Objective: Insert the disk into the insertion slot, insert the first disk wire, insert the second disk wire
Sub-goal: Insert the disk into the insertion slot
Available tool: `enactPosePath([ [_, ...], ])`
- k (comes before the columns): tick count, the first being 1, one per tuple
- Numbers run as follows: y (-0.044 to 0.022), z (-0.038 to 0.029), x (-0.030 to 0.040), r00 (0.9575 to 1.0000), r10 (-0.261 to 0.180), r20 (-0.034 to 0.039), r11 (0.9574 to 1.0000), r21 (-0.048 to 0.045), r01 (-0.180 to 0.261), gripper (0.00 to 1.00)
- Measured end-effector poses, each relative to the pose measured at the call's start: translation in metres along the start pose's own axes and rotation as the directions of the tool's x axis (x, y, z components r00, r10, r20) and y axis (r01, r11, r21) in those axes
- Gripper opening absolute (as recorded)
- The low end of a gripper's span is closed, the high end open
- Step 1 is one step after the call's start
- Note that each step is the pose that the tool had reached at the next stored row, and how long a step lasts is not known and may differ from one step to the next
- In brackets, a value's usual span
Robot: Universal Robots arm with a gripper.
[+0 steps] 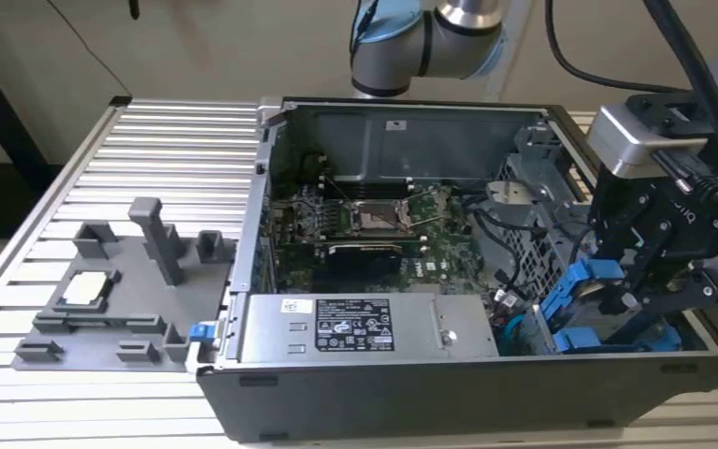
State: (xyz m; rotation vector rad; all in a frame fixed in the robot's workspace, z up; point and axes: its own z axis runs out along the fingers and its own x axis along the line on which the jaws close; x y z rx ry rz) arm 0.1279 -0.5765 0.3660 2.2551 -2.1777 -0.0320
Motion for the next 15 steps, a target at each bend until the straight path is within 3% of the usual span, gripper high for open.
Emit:
enactPosePath([
  [3,0.0002,-0.0104,-0.0001,1.0000,0.000,0.0000,1.0000,-0.0001,0.000,0.40],
  [5,0.0002,-0.0105,-0.0001,1.0000,0.000,0.0019,1.0000,0.0000,0.000,0.43],
  [6,0.0003,-0.0146,-0.0001,1.0000,0.001,0.0022,1.0000,0.0000,-0.001,0.49],
  [7,0.0005,-0.0228,-0.0003,1.0000,0.001,0.0021,1.0000,0.0000,-0.001,0.49],
  [8,0.0007,-0.0236,-0.0008,1.0000,0.001,0.0022,1.0000,0.0094,-0.001,0.49],
  [10,0.0023,-0.0237,-0.0013,1.0000,0.000,0.0005,0.9958,0.0918,0.000,0.49],
  [11,0.0025,-0.0238,-0.0018,1.0000,-0.001,0.0012,0.9908,0.1355,0.001,0.49],
  [12,0.0028,-0.0237,-0.0022,1.0000,-0.001,0.0026,0.9853,0.1706,0.001,0.49],
  [13,0.0030,-0.0237,-0.0025,1.0000,-0.002,0.0042,0.9798,0.2002,0.001,0.49],
  [14,0.0036,-0.0237,-0.0032,1.0000,-0.002,0.0068,0.9687,0.2483,0.001,0.49],
  [15,0.0038,-0.0237,-0.0034,1.0000,-0.003,0.0073,0.9641,0.2656,0.001,0.49],
])
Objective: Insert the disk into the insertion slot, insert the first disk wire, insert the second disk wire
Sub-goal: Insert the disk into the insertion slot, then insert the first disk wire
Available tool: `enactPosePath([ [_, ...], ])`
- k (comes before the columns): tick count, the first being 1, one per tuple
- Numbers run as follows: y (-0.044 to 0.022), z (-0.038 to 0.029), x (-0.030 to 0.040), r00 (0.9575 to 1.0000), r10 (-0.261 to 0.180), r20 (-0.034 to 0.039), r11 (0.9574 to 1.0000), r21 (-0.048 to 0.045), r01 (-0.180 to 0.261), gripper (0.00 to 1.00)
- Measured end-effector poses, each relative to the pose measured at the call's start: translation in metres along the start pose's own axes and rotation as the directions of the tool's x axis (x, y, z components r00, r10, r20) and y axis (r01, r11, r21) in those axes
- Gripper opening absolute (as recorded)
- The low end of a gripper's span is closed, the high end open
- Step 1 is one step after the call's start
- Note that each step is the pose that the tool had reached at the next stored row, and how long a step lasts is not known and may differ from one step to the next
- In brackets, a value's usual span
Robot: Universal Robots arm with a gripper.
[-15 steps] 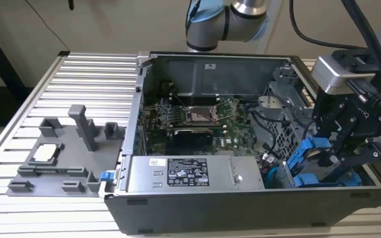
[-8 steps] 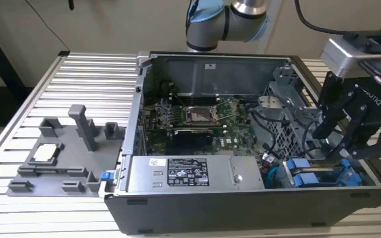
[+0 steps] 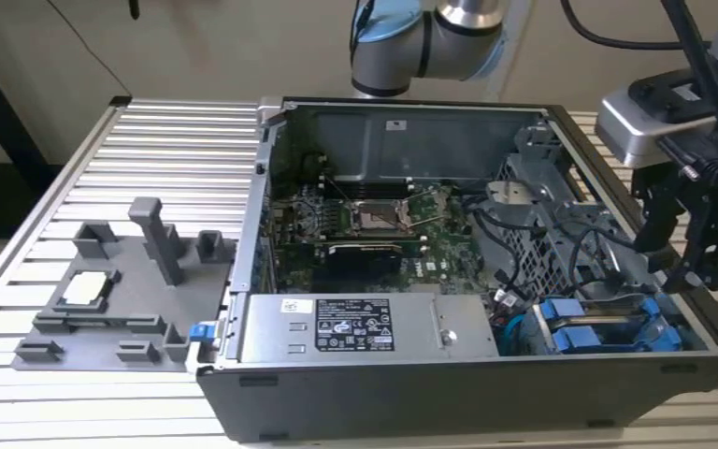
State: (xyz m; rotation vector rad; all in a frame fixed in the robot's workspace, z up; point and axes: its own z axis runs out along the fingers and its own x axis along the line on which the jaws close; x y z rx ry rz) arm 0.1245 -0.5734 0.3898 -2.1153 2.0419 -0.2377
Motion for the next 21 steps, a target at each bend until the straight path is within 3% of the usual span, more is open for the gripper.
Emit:
enactPosePath([
  [1,0.0002,0.0006,-0.0006,1.0000,0.000,-0.0003,0.9999,0.0109,0.000,0.49],
  [2,0.0005,0.0017,-0.0021,1.0000,-0.001,-0.0007,0.9999,0.0157,0.001,0.49],
  [7,0.0014,0.0082,-0.0133,0.9999,-0.010,-0.0041,0.9995,0.0289,0.011,0.49],
  [12,-0.0044,0.0144,-0.0136,0.9999,-0.013,-0.0036,0.9995,0.0291,0.013,0.49],
  [21,-0.0094,0.0166,-0.0135,0.9999,-0.017,-0.0029,0.9994,0.0290,0.017,0.49],
])
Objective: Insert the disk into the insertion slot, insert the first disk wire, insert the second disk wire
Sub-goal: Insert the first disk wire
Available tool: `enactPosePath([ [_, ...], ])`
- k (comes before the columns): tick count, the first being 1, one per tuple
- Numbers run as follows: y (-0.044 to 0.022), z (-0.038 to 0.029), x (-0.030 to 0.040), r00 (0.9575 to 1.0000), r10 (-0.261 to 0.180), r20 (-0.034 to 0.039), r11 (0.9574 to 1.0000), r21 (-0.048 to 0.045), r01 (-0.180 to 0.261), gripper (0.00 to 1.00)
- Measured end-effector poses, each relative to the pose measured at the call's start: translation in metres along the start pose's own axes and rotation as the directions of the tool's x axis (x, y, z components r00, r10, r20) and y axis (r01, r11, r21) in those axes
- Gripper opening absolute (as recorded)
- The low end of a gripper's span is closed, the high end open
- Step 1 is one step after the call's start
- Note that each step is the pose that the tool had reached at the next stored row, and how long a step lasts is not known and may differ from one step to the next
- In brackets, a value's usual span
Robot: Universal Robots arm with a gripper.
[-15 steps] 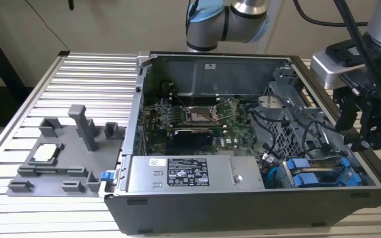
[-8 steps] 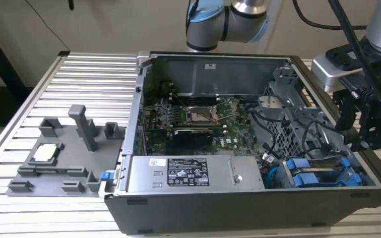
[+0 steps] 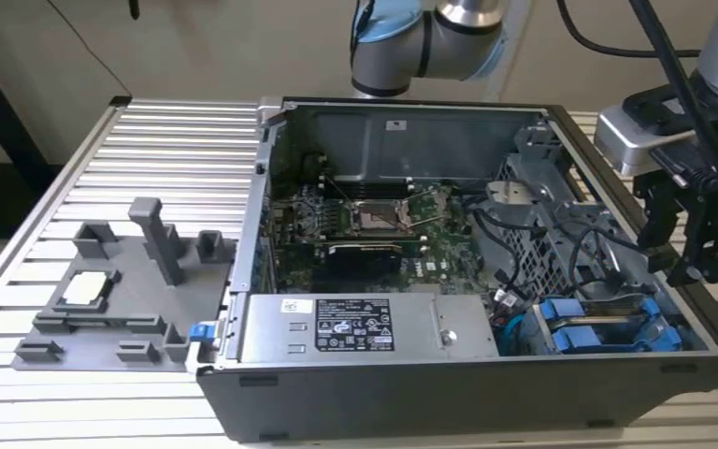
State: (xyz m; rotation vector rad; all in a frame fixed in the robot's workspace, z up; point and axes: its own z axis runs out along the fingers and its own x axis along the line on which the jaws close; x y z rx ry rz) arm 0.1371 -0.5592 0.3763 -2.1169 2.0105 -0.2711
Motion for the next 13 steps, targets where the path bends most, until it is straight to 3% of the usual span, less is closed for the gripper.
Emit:
enactPosePath([
  [6,-0.0001,0.0001,0.0000,1.0000,0.000,0.0001,1.0000,0.0000,0.000,0.47],
  [8,-0.0001,0.0001,0.0000,1.0000,0.000,0.0001,1.0000,0.0000,0.000,0.34],
  [13,-0.0002,0.0001,0.0000,1.0000,0.000,0.0002,1.0000,0.0000,0.000,0.19],
])
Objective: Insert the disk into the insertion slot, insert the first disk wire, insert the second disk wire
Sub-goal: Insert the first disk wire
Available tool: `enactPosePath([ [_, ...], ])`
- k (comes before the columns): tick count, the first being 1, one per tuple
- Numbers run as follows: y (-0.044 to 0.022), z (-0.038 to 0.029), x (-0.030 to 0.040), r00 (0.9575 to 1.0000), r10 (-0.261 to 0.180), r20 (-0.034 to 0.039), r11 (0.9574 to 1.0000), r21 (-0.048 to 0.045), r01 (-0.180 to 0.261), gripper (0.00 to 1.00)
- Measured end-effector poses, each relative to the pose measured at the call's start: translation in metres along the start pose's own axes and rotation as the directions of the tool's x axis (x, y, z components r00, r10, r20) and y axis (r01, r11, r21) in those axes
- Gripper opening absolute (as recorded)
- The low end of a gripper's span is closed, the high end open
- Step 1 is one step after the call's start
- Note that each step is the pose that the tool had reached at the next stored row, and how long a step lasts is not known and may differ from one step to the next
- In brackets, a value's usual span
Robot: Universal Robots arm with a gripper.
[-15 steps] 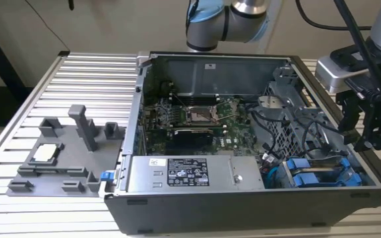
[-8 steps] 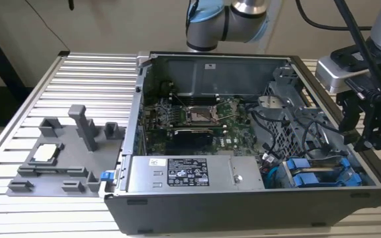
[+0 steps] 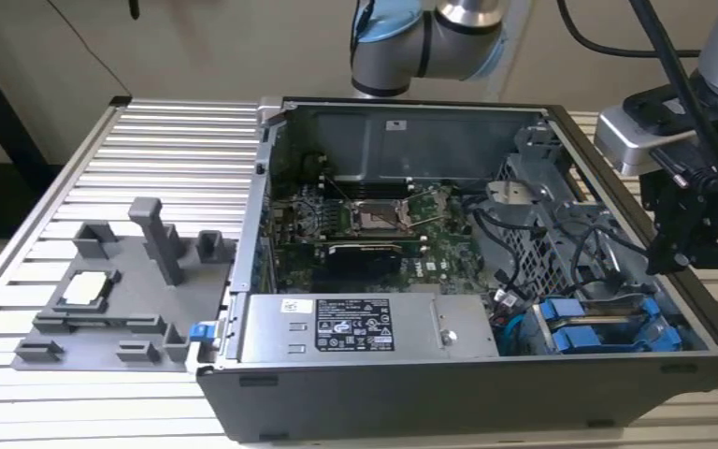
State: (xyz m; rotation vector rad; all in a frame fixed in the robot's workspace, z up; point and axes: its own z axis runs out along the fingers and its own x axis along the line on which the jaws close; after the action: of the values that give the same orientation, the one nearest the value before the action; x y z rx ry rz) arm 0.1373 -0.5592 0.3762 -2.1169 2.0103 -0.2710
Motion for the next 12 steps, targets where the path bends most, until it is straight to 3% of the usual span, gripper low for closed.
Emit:
enactPosePath([
  [10,0.0004,0.0016,0.0008,1.0000,0.000,-0.0007,1.0000,-0.0018,0.000,0.19],
  [11,0.0002,0.0018,0.0008,1.0000,-0.001,-0.0023,1.0000,-0.0083,0.001,0.19],
  [12,0.0001,0.0019,0.0009,1.0000,-0.001,-0.0033,0.9998,-0.0209,0.001,0.19],
])
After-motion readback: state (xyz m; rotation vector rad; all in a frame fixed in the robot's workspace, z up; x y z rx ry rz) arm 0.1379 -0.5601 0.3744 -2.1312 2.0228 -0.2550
